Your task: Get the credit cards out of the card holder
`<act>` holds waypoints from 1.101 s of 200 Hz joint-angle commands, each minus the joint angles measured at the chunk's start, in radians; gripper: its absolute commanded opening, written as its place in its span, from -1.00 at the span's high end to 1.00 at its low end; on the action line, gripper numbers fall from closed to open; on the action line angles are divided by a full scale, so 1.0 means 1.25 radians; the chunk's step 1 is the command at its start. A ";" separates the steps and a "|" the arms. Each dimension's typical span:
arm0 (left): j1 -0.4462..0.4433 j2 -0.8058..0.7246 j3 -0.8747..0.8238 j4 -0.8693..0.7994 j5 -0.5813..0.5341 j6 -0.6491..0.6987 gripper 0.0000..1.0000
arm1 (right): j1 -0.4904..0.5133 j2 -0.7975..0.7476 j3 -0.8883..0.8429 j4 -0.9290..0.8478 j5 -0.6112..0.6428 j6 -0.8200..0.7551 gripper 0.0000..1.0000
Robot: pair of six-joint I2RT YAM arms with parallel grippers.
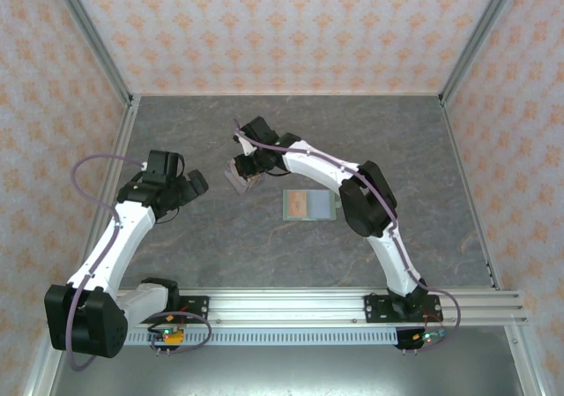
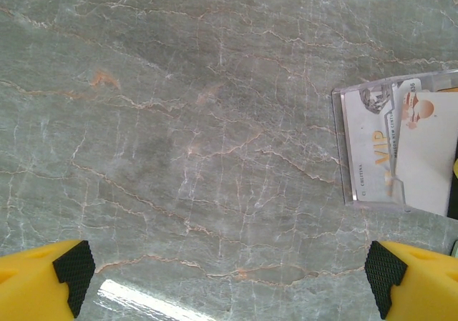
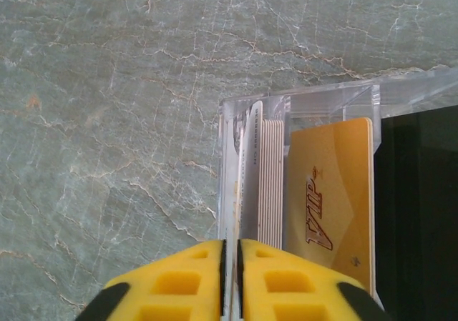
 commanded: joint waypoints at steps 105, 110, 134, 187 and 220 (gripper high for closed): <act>0.007 -0.009 -0.014 -0.013 0.095 -0.007 -1.00 | 0.006 -0.334 -0.322 -0.007 0.231 0.271 -0.08; 0.007 -0.008 -0.015 -0.012 0.100 -0.011 -1.00 | 0.006 -0.357 -0.354 -0.008 0.249 0.283 -0.13; 0.007 -0.005 -0.019 0.004 0.136 -0.025 -1.00 | 0.005 -0.444 -0.476 -0.037 0.339 0.338 -0.26; 0.005 0.002 -0.037 0.046 0.210 -0.055 -1.00 | 0.005 -0.434 -0.551 -0.060 0.338 0.377 -0.30; -0.007 0.017 -0.045 0.068 0.233 -0.067 -1.00 | 0.002 -0.379 -0.541 -0.075 0.333 0.370 -0.28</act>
